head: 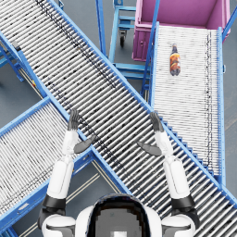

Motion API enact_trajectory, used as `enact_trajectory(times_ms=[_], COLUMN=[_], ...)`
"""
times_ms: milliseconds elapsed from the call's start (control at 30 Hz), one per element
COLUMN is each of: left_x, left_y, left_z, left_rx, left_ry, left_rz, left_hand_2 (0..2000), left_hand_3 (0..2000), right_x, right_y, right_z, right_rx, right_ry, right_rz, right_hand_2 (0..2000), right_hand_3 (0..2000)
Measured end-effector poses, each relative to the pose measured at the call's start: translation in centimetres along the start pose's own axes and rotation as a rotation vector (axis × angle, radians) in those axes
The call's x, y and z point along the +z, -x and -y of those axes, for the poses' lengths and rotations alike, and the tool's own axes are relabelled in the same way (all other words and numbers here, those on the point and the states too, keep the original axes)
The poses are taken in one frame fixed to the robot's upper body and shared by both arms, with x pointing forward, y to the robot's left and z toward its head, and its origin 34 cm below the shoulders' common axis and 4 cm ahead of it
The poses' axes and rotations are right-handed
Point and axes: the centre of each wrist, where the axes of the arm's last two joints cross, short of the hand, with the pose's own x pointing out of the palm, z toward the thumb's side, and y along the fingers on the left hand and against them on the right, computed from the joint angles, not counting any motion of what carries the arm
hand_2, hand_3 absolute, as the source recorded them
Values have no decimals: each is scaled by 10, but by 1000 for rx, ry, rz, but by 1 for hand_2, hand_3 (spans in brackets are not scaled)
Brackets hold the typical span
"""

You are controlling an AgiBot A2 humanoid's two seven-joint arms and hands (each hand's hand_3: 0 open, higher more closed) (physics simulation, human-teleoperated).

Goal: Pick up the oil and place it on the left assembly line, put the cola on the right, and keep Sprite still

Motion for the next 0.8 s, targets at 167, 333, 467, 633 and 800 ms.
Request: enact_trajectory(times_ms=[167, 333, 467, 633, 800], left_x=[0, 0, 0, 0, 0], left_y=[0, 0, 0, 0, 0], left_z=[0, 0, 0, 0, 0], left_rx=[0, 0, 0, 0, 0], left_ry=[2, 2, 2, 2, 2], left_rz=[1, 1, 1, 1, 1], left_hand_2=[0, 0, 0, 0, 0], left_hand_3=[0, 0, 0, 0, 0], right_x=[0, 0, 0, 0, 0], right_y=[0, 0, 0, 0, 0], right_z=[0, 0, 0, 0, 0], right_rx=[1, 1, 1, 1, 1], right_ry=[-1, -2, -2, -2, -2], right_rz=[0, 0, 0, 0, 0], right_hand_2=[0, 0, 0, 0, 0], right_hand_3=[0, 0, 0, 0, 0])
